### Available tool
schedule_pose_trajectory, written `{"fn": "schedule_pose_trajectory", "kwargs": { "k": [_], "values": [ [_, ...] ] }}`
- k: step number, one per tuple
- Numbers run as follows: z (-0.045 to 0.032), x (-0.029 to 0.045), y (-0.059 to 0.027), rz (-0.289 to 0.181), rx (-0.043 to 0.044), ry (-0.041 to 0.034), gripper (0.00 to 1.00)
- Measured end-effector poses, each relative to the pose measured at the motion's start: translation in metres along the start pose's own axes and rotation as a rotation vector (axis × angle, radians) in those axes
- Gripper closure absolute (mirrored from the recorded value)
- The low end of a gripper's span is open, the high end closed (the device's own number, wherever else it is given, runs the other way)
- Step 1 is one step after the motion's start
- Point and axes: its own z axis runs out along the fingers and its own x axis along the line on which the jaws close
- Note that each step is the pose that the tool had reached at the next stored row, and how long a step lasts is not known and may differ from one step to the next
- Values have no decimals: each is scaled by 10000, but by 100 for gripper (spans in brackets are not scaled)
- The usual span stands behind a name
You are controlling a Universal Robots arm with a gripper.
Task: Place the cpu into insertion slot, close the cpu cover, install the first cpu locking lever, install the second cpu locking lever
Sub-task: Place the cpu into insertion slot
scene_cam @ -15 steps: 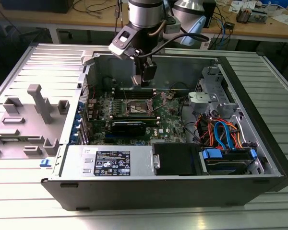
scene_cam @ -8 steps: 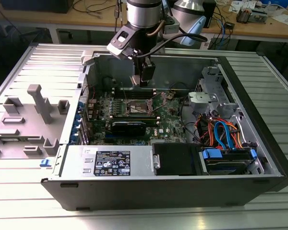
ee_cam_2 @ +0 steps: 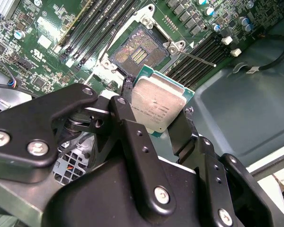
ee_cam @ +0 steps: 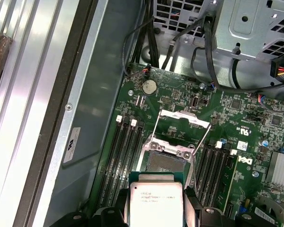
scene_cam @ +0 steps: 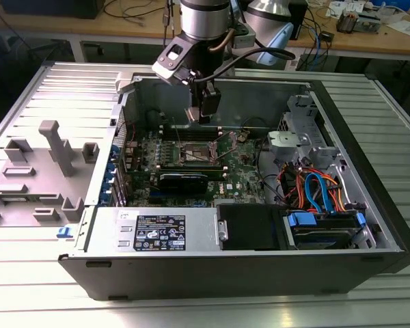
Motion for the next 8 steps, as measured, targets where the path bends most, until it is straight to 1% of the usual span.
{"fn": "schedule_pose_trajectory", "kwargs": {
  "k": [3,5,7,8],
  "values": [
    [0,0,0,25,1,-3,45],
    [6,0,0,145,-5,-5,45],
    [26,0,-1,553,-15,-17,45],
    [43,-1,-1,838,-24,-25,45]
  ]
}}
